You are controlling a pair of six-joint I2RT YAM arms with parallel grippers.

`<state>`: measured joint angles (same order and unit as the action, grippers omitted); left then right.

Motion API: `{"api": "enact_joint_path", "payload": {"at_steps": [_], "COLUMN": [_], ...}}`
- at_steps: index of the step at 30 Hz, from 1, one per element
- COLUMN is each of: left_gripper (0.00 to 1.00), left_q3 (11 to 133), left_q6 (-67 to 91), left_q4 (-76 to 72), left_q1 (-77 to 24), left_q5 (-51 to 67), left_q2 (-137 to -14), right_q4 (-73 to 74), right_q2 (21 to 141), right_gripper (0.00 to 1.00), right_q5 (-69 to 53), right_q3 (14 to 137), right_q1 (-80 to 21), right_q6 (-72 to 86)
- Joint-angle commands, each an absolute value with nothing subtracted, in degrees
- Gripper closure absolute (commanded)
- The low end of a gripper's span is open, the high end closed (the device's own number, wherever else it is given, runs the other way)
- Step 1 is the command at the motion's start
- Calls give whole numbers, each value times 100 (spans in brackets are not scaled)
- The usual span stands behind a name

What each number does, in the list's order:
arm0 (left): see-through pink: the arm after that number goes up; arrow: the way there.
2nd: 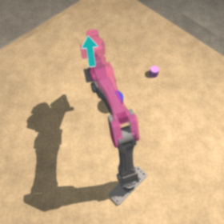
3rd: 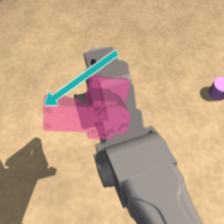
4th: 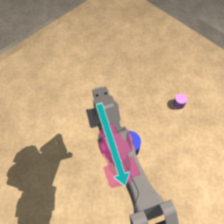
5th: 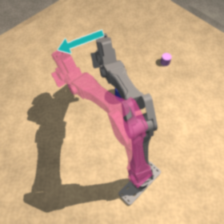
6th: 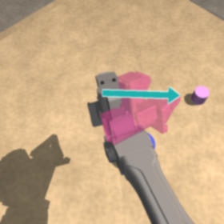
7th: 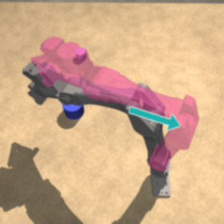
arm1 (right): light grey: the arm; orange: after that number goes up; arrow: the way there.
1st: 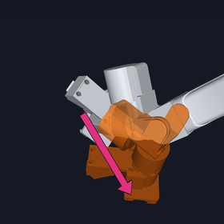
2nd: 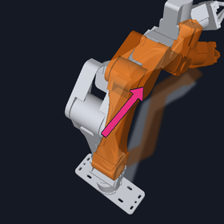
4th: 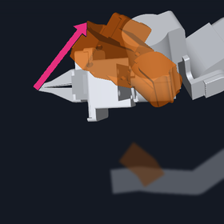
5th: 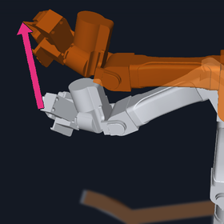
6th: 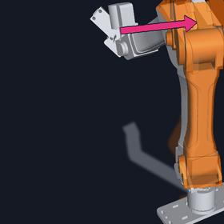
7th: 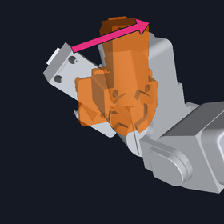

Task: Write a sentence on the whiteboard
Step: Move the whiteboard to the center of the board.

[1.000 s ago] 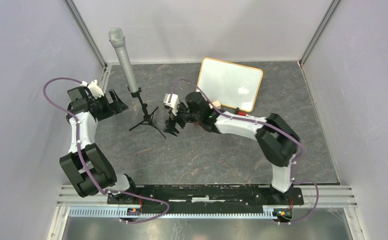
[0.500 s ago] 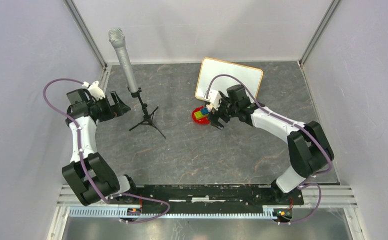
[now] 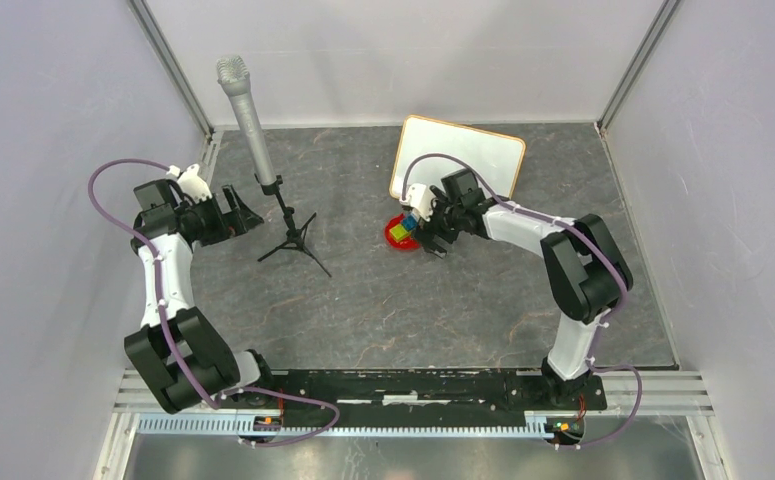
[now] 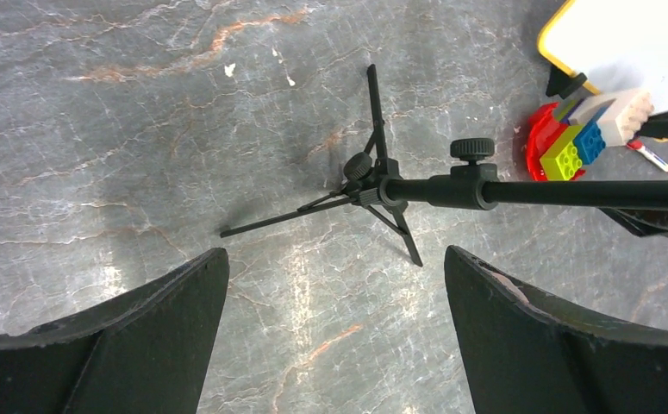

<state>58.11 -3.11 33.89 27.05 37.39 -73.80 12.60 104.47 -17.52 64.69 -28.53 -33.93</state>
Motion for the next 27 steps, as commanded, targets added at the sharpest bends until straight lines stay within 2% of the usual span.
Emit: {"api": "enact_joint_path", "payload": {"at_steps": [1,11,27], "left_gripper": [0,0,0], "left_q3": [5842,6003,6055], "left_q6": [-417,-283,-202], "left_q4": [3428,3426,3252], "left_q1": [2744,2740,2748], "left_q5": [4157,4295,4361], "left_q2": [-7271,-7323,-7779], "right_q4": [1055,537,44], "right_q2": [10705,11577,13535], "right_gripper": [2,5,6], "right_q5": [-1989,-2177,-2211], "right_q3": [7083,7943,10627], "right_q1": [-2889,-3410,-3992], "right_q6": [-3262,-2714,-2080]}}
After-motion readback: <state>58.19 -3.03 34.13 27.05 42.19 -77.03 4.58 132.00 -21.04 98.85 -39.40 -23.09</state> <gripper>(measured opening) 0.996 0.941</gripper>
